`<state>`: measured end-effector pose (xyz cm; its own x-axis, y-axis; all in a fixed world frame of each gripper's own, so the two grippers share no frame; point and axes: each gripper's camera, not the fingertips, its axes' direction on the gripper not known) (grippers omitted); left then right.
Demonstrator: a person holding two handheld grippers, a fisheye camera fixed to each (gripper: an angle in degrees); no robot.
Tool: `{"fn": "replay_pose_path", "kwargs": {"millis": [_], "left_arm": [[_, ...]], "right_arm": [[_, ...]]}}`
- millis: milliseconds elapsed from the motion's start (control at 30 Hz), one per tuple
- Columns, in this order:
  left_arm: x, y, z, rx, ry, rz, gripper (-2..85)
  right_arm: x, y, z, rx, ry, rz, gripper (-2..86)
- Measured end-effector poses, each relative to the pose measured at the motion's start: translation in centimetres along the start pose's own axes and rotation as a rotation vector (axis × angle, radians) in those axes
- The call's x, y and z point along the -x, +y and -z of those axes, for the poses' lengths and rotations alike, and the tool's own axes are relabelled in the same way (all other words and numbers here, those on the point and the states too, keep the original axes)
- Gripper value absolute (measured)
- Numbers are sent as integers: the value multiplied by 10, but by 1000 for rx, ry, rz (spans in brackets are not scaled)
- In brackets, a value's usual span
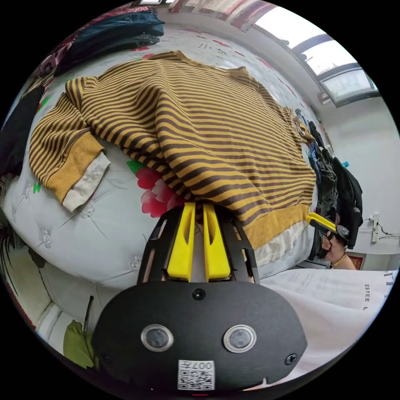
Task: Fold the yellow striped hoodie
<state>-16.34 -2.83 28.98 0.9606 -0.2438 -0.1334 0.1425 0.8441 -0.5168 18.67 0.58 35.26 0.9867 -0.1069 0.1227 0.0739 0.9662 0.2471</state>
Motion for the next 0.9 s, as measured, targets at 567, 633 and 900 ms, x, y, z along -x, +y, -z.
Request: {"fn": "replay_pose_path", "kwargs": {"millis": [567,633,900], "left_arm": [[75,142,69,-232,-85,248,76],[57,123,45,-172,-117,190,111],[21,76,22,0,-321,63,32]], "right_arm": [[-20,25,43,-73,-59,-15,54],[-20,17,38,-53,-63,-13,58],[-16,0,54,58,13,49,16]]}}
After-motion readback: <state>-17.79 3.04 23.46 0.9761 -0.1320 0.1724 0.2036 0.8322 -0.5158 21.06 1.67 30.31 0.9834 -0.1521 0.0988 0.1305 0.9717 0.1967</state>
